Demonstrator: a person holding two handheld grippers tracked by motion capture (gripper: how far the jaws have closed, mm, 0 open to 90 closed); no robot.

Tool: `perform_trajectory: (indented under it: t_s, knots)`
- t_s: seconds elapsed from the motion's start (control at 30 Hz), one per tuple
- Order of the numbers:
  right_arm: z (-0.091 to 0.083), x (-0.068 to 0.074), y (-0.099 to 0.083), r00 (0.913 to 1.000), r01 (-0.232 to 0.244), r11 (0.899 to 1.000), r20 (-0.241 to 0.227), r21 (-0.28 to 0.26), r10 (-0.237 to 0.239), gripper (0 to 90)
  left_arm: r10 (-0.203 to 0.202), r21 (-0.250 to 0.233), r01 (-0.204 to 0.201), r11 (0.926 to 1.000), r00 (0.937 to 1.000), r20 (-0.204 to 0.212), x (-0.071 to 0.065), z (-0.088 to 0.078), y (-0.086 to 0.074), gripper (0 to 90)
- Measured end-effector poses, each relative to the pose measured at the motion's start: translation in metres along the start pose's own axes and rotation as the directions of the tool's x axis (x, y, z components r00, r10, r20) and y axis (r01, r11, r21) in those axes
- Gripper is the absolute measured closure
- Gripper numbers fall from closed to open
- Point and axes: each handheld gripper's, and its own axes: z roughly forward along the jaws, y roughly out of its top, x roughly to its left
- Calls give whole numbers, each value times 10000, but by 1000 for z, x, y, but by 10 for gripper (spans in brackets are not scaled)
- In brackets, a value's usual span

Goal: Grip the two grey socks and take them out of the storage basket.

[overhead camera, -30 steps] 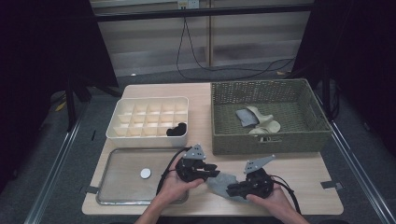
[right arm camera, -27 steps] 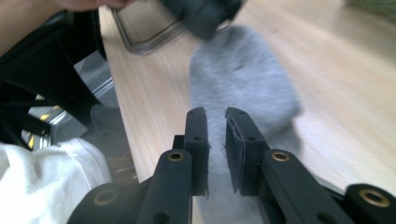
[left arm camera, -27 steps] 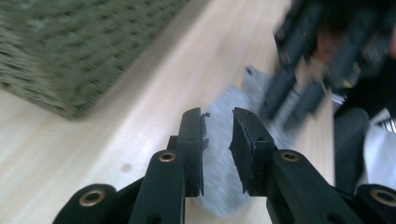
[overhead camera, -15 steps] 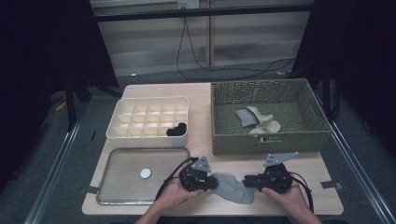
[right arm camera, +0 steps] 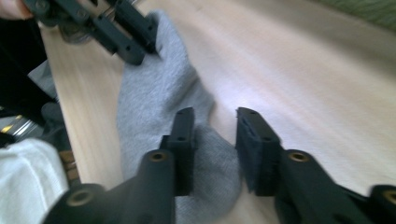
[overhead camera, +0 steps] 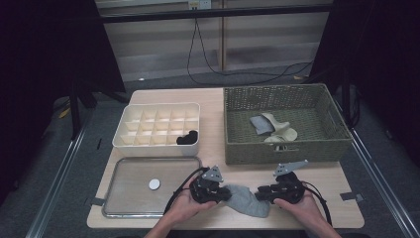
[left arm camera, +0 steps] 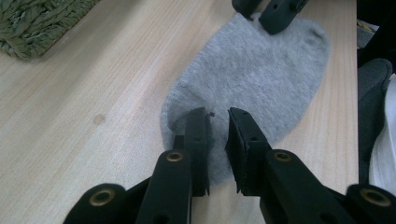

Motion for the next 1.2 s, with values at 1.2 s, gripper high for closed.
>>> perform_trajectory:
  t_s: [1.2]
  knots:
    - [-27, 5, -2, 9995, -165, 9950, 244, -986, 190, 859, 394, -524, -394, 9979, 9992, -3, -7, -8, 1, 724]
